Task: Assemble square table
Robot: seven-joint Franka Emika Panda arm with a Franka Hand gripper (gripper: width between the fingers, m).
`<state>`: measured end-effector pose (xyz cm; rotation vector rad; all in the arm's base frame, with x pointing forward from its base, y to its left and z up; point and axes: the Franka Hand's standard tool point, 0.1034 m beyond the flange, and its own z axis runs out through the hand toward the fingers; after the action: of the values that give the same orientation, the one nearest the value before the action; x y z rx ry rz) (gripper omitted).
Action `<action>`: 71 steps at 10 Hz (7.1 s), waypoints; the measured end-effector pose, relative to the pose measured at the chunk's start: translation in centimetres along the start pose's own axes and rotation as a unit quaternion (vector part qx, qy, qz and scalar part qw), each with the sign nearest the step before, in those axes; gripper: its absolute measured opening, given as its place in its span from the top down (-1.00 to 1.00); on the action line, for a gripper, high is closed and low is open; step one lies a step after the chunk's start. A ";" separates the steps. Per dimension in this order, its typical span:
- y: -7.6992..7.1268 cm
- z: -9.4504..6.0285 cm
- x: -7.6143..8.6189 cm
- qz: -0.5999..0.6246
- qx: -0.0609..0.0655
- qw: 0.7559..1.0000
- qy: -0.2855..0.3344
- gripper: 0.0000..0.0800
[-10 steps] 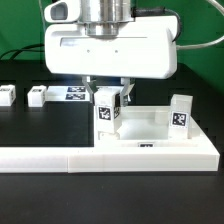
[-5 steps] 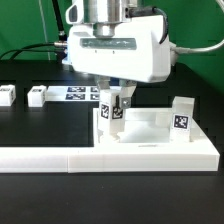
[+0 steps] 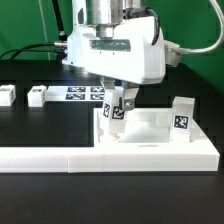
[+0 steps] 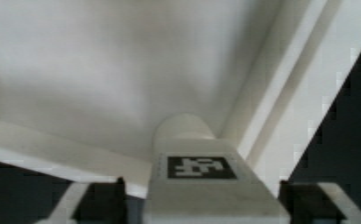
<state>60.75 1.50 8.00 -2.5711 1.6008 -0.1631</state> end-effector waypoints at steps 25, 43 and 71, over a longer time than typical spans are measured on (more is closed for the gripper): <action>-0.2 0.0 1.2 -0.598 -0.035 0.801 -0.004 0.27; -0.4 0.2 1.0 -0.013 -0.014 1.000 0.008 0.27; -0.3 0.0 1.7 -0.637 -0.028 0.770 -0.001 0.27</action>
Offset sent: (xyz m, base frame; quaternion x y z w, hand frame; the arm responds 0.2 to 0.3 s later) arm -0.0016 0.0080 0.0018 0.0102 -0.0104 -0.1653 0.9861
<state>61.78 0.11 8.12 -3.1398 -0.4194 -0.1898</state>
